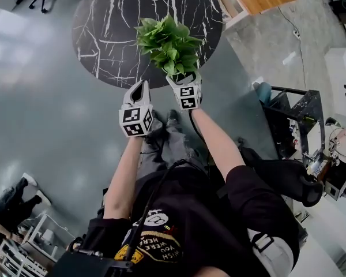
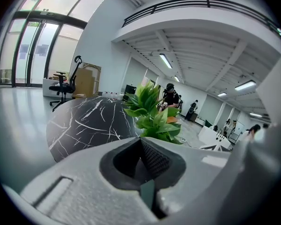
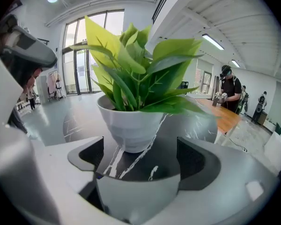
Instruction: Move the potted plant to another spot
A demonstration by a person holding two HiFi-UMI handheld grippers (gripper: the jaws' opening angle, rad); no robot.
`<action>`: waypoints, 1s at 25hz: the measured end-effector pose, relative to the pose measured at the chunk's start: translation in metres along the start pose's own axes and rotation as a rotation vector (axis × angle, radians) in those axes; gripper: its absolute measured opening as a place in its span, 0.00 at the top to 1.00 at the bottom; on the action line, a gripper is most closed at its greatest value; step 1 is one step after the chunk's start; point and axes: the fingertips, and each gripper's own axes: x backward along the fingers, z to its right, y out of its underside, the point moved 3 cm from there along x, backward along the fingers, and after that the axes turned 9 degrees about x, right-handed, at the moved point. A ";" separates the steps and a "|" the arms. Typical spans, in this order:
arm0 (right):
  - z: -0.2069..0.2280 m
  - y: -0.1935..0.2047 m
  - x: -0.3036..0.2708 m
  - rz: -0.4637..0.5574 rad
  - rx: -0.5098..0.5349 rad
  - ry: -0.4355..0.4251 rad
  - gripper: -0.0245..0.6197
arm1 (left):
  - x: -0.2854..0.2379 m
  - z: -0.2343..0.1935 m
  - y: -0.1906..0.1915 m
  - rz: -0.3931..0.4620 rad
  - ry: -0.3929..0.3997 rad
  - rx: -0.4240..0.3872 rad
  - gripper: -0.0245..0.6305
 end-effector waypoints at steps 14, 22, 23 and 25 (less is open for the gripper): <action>-0.017 -0.110 0.197 0.243 -0.106 -0.074 0.96 | 0.089 0.067 -0.026 0.035 0.077 -0.110 0.96; -0.022 -0.138 0.242 0.313 -0.093 -0.049 0.96 | 0.109 0.096 -0.049 0.092 0.141 -0.160 0.96; -0.023 -0.138 0.245 0.316 -0.098 -0.048 0.96 | 0.111 0.099 -0.049 0.093 0.144 -0.171 0.96; -0.026 -0.139 0.249 0.319 -0.097 -0.048 0.96 | 0.114 0.104 -0.047 0.095 0.150 -0.189 0.96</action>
